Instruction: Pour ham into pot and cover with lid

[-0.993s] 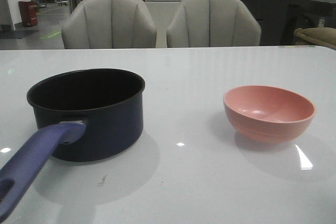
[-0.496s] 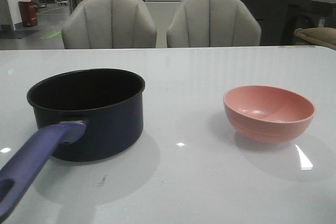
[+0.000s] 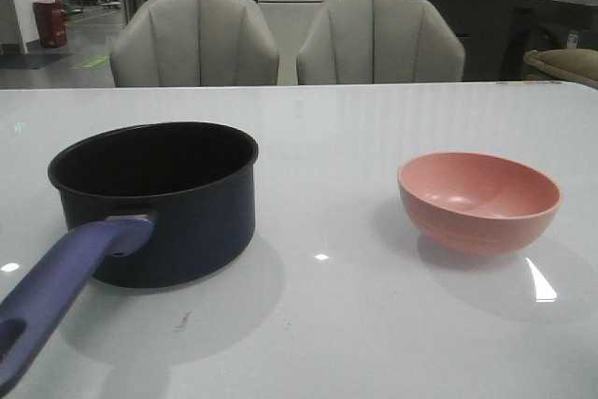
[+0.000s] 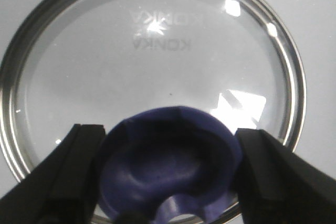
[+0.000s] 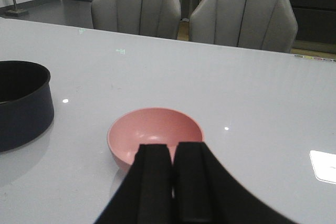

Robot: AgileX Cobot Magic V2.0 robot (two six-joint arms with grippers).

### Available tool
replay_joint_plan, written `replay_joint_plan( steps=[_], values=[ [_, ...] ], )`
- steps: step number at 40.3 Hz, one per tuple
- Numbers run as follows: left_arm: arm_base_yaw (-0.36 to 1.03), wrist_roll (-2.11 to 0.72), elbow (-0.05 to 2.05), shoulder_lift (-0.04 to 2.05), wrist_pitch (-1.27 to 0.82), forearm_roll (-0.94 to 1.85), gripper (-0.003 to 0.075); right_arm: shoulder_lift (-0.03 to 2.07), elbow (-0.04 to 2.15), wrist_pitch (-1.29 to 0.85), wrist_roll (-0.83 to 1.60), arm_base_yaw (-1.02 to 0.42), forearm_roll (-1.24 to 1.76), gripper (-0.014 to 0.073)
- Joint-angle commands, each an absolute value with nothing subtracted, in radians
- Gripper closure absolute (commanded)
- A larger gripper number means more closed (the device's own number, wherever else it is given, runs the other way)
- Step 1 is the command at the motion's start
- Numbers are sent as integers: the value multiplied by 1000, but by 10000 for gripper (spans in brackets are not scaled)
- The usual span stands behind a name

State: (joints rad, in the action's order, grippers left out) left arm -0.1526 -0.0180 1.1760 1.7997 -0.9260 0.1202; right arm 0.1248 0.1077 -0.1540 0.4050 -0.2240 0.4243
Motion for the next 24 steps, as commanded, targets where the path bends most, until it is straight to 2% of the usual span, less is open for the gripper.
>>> replay_joint_plan(
  steps=[1, 16, 24],
  values=[
    [-155, -16, 1210, 1724, -917, 119, 424, 133, 134, -71, 413, -225, 429, 444],
    [-155, -16, 1319, 1641, -997, 130, 424, 133, 134, -71, 413, -225, 429, 444],
    [-110, -71, 1416, 1607, -1052, 211, 424, 133, 134, -71, 413, -225, 429, 444]
  ],
)
